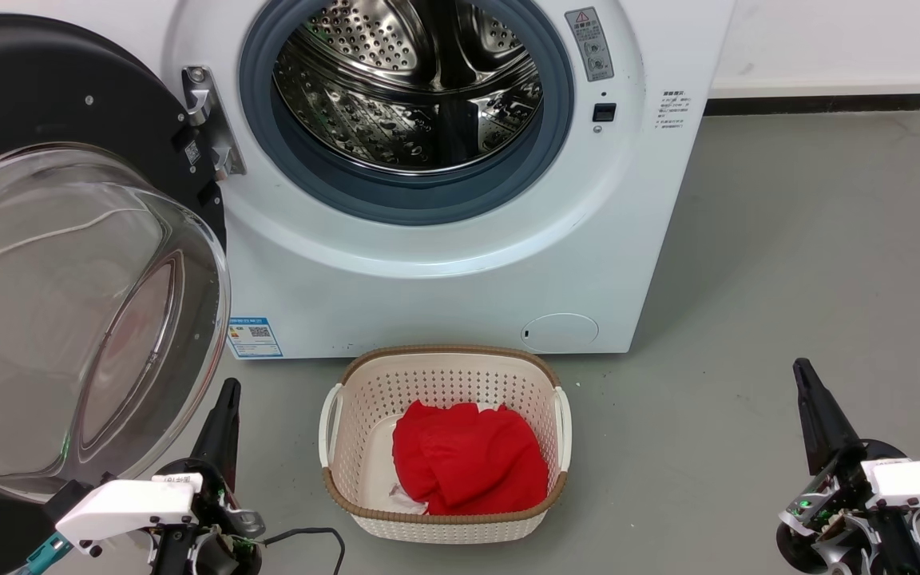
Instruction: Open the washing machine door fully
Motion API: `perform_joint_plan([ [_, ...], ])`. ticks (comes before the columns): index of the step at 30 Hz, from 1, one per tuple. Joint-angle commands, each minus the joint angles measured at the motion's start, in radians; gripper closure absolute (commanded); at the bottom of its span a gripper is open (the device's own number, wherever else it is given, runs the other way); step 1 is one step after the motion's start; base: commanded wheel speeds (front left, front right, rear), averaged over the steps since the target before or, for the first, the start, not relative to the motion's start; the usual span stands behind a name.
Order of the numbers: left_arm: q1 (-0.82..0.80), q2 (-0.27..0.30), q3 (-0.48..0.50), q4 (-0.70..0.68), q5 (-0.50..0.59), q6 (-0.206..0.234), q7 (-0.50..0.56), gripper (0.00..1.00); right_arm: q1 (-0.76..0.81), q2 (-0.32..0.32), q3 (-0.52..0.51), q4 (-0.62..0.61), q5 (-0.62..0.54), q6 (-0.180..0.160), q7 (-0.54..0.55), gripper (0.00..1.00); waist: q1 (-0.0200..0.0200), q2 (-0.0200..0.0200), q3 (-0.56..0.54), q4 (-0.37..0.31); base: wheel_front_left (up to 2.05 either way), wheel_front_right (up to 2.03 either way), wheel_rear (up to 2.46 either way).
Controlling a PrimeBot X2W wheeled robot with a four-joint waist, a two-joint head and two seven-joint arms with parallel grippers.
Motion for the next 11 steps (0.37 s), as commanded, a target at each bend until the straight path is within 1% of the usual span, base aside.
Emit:
perform_joint_plan([
  [1, -0.009, 0.001, 0.003, 0.001, -0.002, -0.004, 0.005, 1.0, -0.012, 0.004, -0.002, 0.002, 0.0, 0.0, 0.003, 1.0, 0.0, -0.0001, 0.0, 0.0, 0.0, 0.0, 0.0],
  [11, -0.009, 0.001, 0.003, 0.001, -0.002, -0.004, 0.005, 1.0, -0.012, 0.006, -0.006, 0.002, -0.004, 0.0, 0.006, 1.0, 0.0, -0.0001, 0.0, 0.0, 0.0, 0.0, 0.0],
])
